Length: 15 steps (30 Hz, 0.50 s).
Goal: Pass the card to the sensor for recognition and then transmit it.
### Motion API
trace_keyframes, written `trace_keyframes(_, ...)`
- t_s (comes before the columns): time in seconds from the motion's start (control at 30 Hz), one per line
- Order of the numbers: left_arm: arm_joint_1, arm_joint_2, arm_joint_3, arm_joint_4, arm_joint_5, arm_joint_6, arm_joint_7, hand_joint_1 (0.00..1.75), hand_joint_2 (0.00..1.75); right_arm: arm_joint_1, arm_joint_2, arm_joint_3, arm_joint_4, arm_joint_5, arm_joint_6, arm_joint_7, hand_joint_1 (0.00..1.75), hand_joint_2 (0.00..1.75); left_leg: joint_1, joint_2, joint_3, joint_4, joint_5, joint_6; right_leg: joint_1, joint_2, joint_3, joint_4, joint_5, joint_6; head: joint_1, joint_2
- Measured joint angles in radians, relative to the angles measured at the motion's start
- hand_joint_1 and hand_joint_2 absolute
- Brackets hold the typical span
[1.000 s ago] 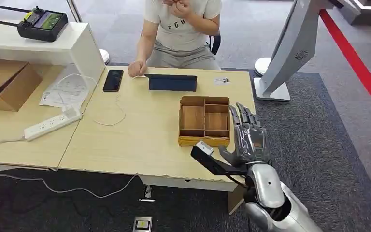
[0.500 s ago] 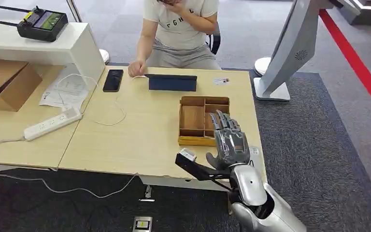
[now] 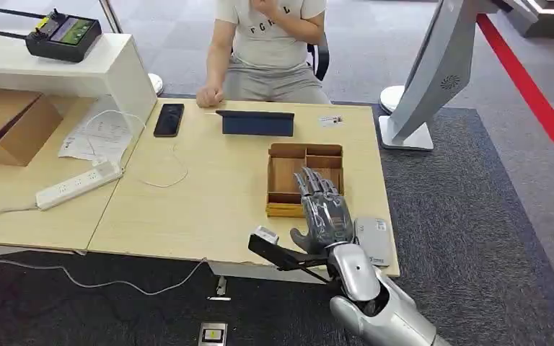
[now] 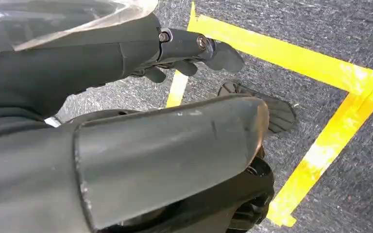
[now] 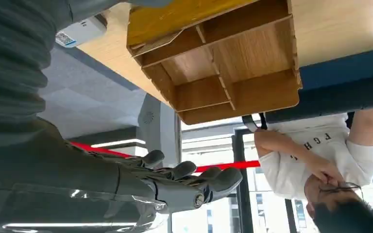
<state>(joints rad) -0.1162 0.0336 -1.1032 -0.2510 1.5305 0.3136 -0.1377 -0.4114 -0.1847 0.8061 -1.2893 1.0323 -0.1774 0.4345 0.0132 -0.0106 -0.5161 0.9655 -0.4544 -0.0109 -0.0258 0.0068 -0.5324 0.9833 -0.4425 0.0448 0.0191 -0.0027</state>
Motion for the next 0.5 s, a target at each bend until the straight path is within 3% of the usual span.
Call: trace_keyframes(0.5, 0.0, 0.0, 0.0, 0.003, -0.001, -0.016, 0.007, 0.0, 0.0, -0.075, 0.06, 0.035, 0.305, -0.029, -0.092, -0.053, 0.0, 1.75, 0.0, 0.0, 0.0, 0.0, 0.0, 0.0, 0.0, 0.0, 0.0, 0.0, 0.0, 0.0, 0.0, 0.0)
